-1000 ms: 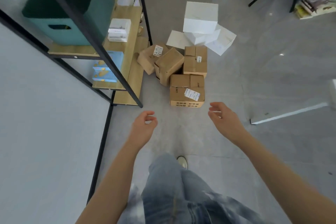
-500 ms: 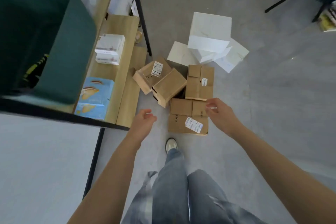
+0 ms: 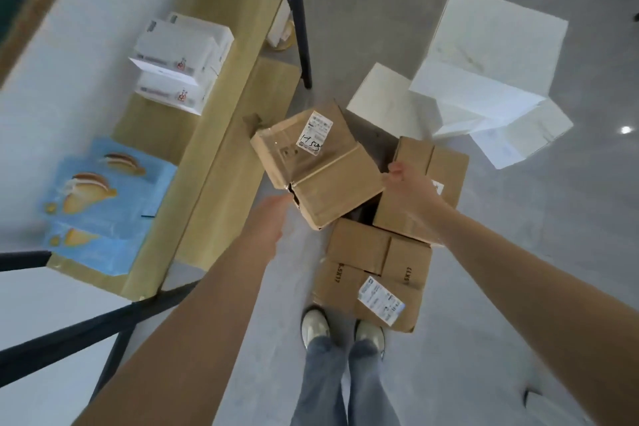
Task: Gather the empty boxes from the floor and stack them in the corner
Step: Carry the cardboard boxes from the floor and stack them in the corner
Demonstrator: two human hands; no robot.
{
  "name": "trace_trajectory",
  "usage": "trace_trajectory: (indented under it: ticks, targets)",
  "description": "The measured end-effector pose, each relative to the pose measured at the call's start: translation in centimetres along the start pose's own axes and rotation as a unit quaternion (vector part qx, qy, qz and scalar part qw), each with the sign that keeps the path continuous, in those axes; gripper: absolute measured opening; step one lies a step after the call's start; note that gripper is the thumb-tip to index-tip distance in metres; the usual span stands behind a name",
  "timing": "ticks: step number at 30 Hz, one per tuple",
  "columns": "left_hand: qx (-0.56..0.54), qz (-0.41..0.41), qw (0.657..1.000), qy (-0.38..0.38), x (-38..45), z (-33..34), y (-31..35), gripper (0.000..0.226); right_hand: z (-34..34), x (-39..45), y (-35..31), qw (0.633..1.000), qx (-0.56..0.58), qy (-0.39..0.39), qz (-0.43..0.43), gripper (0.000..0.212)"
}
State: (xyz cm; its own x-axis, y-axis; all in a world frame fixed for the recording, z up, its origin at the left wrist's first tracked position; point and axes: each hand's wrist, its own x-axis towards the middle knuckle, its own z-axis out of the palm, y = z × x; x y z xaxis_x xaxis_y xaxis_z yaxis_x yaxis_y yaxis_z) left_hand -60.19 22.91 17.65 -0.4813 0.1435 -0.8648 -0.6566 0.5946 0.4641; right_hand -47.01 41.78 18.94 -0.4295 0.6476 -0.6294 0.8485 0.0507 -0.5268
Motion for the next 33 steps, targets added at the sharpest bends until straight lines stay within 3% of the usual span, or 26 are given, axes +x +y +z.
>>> trace_trajectory:
  ticks: [2, 4, 10, 14, 17, 21, 25, 33]
  targets:
    - [-0.019, -0.014, 1.0, 0.012, 5.0, 1.3, -1.2, 0.036, 2.3, 5.4, 1.2, 1.0, -0.022, -0.005, 0.002, 0.022]
    - [-0.032, -0.014, 0.999, 0.013, 8.9, 2.2, -1.9, 0.055, 4.0, 9.7, 2.2, 0.999, -0.039, -0.006, -0.002, 0.031]
    - [-0.079, -0.07, 0.994, -0.003, 19.0, 4.2, -4.1, 0.082, 9.0, 19.9, 5.1, 0.998, -0.065, 0.002, 0.016, 0.057]
    - [-0.123, -0.118, 0.985, -0.02, 22.6, 5.3, -4.6, 0.09, 11.1, 23.2, 5.4, 0.998, -0.049, -0.006, 0.032, 0.071]
    - [-0.175, -0.15, 0.971, -0.058, 23.8, 6.2, -4.7, 0.083, 12.1, 24.3, 5.4, 0.998, -0.033, -0.015, 0.046, 0.071]
    - [-0.204, -0.151, 0.965, -0.062, 23.3, 6.7, -4.8, 0.072, 12.2, 23.4, 5.2, 0.999, -0.02, -0.012, 0.044, 0.071]
    - [-0.201, -0.151, 0.967, -0.038, 20.4, 5.5, -4.5, 0.076, 10.5, 19.6, 3.9, 0.999, -0.014, 0.001, 0.033, 0.066]
    - [-0.203, -0.106, 0.973, 0.032, 6.2, 1.3, -1.8, 0.073, 3.5, 5.8, -2.2, 0.996, 0.047, 0.032, 0.064, 0.079]
